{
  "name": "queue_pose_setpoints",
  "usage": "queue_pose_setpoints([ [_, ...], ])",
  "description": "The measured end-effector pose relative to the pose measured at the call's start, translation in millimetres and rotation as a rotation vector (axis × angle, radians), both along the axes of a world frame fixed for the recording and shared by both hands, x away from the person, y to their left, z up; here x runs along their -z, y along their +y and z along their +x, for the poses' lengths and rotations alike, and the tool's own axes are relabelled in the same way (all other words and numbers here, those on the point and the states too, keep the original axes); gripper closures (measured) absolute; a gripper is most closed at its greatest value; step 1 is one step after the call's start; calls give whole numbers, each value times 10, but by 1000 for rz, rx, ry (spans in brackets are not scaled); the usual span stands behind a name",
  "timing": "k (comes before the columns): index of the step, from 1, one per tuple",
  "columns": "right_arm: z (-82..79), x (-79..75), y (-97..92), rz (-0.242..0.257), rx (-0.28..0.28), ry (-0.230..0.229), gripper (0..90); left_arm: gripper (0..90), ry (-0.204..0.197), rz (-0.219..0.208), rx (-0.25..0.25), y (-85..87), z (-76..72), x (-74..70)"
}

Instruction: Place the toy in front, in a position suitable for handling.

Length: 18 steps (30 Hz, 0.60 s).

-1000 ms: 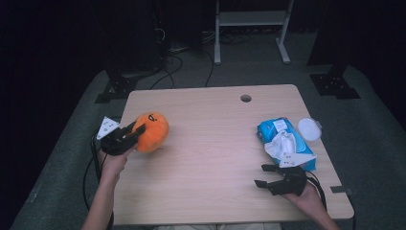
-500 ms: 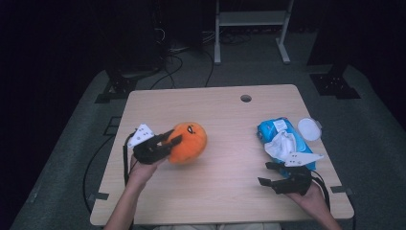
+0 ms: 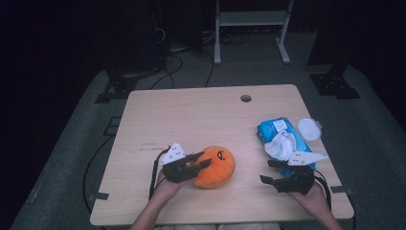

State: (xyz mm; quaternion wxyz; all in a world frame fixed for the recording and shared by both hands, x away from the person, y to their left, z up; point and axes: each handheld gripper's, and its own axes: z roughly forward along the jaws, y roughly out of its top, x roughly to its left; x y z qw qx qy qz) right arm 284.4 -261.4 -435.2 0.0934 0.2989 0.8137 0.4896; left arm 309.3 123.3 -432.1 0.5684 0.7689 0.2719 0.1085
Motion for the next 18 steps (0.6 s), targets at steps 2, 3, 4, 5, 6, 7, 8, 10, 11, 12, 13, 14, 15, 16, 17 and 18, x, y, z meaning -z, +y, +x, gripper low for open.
queue_pose_setpoints([
  [2, 4, -1, 2, -3, 1, -1, 300, 639, 16, 12, 6, -27, 14, 61],
  [3, 9, -6, 4, -4, 4, -6, 300, 639, 15, 4, 5, -29, 17, 73],
  [4, 11, -10, 4, -2, 6, -8, 300, 640, 20, -10, 6, -27, 24, 78],
  [5, 14, -18, 4, 1, 10, -11, 300, 639, 17, -11, 9, -33, 27, 82],
  [6, 16, -22, 1, 4, 13, -17, 299, 638, 12, -9, 15, -37, 30, 88],
  [7, 14, -27, -10, 3, 20, -20, 299, 626, 8, -9, 18, -39, 32, 94],
  [8, 12, -26, -14, 0, 24, -22, 299, 615, 7, -12, 16, -41, 31, 108],
  [10, 5, -29, -37, -9, 38, -32, 298, 594, 3, -11, 17, -45, 27, 118],
  [11, 1, -37, -53, -10, 46, -37, 297, 578, 0, -8, 22, -51, 10, 136],
  [12, 1, -37, -53, -10, 46, -37, 297, 558, 0, -8, 22, -51, 10, 136],
  [13, -9, -75, -91, -7, 68, -52, 298, 531, -1, -9, 19, -57, -3, 138],
  [14, -9, -75, -91, -7, 68, -52, 298, 531, -5, -5, 17, -61, -19, 135],
  [15, -11, -105, -116, -1, 78, -67, 298, 491, -7, -1, 15, -67, -39, 129],
  [16, -10, -141, -144, 2, 90, -82, 297, 453, -17, 9, 16, -73, -59, 121],
  [17, -12, -183, -174, 3, 105, -95, 296, 435, -34, 25, 19, -84, -83, 112],
  [18, -12, -239, -222, 11, 126, -116, 295, 417, -40, 33, 21, -88, -94, 108],
])
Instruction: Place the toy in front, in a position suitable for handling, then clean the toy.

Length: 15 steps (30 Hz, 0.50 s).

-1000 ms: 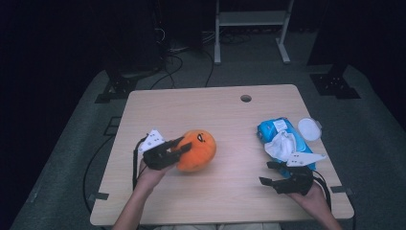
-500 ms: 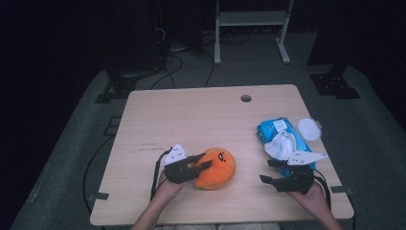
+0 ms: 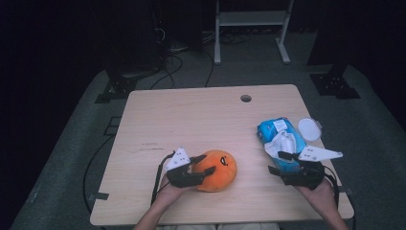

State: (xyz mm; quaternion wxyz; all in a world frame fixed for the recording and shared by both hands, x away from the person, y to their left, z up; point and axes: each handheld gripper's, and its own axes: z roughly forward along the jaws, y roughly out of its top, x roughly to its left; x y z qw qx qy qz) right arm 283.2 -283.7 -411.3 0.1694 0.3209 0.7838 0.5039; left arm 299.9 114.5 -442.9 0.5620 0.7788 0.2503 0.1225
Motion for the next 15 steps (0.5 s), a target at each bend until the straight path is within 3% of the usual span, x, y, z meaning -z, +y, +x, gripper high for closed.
queue_pose_setpoints([
  [4, 54, -162, -210, 27, 73, -49, 300, 386, -11, 10, -2, -14, -23, 1],
  [5, 109, -225, -317, 3, 128, -68, 301, 381, -10, 6, -2, -12, -17, 3],
  [8, 220, -274, -453, -31, 192, -91, 301, 370, -4, 8, -4, -8, -13, -1],
  [11, 299, -277, -504, -34, 208, -74, 301, 362, -5, 9, -2, -10, -11, 0],
  [15, 403, -190, -414, -84, 181, -44, 317, 354, -7, 11, 7, -3, -13, 1],
])
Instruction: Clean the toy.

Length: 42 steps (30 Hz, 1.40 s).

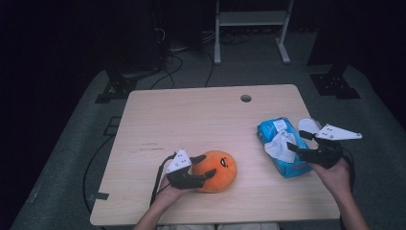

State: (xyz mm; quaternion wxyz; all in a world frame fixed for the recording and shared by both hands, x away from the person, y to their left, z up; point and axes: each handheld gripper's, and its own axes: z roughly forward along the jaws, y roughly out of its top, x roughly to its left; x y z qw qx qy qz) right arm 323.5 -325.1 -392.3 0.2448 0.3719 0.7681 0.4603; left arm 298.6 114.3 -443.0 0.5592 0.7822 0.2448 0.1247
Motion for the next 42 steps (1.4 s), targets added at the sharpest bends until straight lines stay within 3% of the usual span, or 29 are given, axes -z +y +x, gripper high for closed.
queue_pose_setpoints([
  [4, 61, 89, 76, -33, 3, 33, 323, 348, 1, 2, 9, 12, 10, 2],
  [7, 153, 209, 128, -104, 51, 79, 357, 342, -6, 9, 15, 14, 10, 5],
  [9, 184, 261, 127, -90, 56, 103, 393, 340, -7, 10, 15, 11, 8, 7],
  [10, 205, 294, 129, -91, 68, 114, 478, 338, -9, 11, 14, 8, 6, 7],
  [11, 205, 294, 129, -91, 68, 114, 478, 338, -11, 14, 16, 5, 4, 6],
  [14, 217, 320, 138, -109, 80, 117, 660, 335, -20, 17, 18, -6, -4, 9],
  [17, 244, 342, 128, -97, 74, 158, 835, 334, -24, 22, 17, -3, -10, 12],
  [19, 258, 345, 114, -72, 67, 169, 879, 334, -25, 22, 15, 1, -16, 17],
  [23, 266, 270, 81, -25, 50, 172, 895, 334, -19, 23, 13, 31, -13, 28],
  [35, 212, 9, 150, 14, -3, 117, 897, 334, -21, 22, 1, 49, -36, 45],
  [42, 87, -264, 191, 102, -67, 56, 898, 334, -17, 19, 1, 39, -12, 50],
])
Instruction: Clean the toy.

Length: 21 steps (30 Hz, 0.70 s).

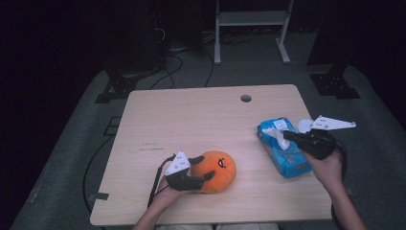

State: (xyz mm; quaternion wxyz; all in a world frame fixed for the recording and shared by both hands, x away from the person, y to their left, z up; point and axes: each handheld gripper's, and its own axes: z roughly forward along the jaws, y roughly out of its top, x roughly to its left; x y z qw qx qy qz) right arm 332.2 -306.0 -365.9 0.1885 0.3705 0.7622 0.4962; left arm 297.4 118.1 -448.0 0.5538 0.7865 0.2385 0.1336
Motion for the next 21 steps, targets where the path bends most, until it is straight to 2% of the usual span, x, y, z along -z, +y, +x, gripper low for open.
queue_pose_setpoints([
  [3, -124, -159, 130, 19, -58, -43, 898, 332, 2, -8, 2, 1, 5, 5],
  [4, -219, -247, 257, 29, -111, -65, 898, 332, 2, -6, 2, 3, 6, 4],
  [6, -256, -276, 313, 32, -132, -71, 898, 332, 1, -1, 4, 5, 8, 2],
  [8, -369, -344, 499, 45, -207, -85, 898, 331, -1, 0, 4, 3, 8, 2],
  [9, -457, -380, 645, 49, -266, -90, 898, 331, 1, -4, 4, 1, 6, 3],
  [10, -457, -380, 645, 49, -266, -90, 898, 331, 1, -4, 4, 1, 6, 3],
  [13, -597, -415, 871, 76, -368, -81, 898, 330, 1, -5, 6, 0, 10, 5],
  [17, -643, -381, 1044, 129, -457, -36, 897, 329, -3, 1, 11, 1, 12, 3],
  [21, -519, -220, 1185, 115, -459, 8, 897, 328, -3, -1, 13, -4, 16, 2],
])
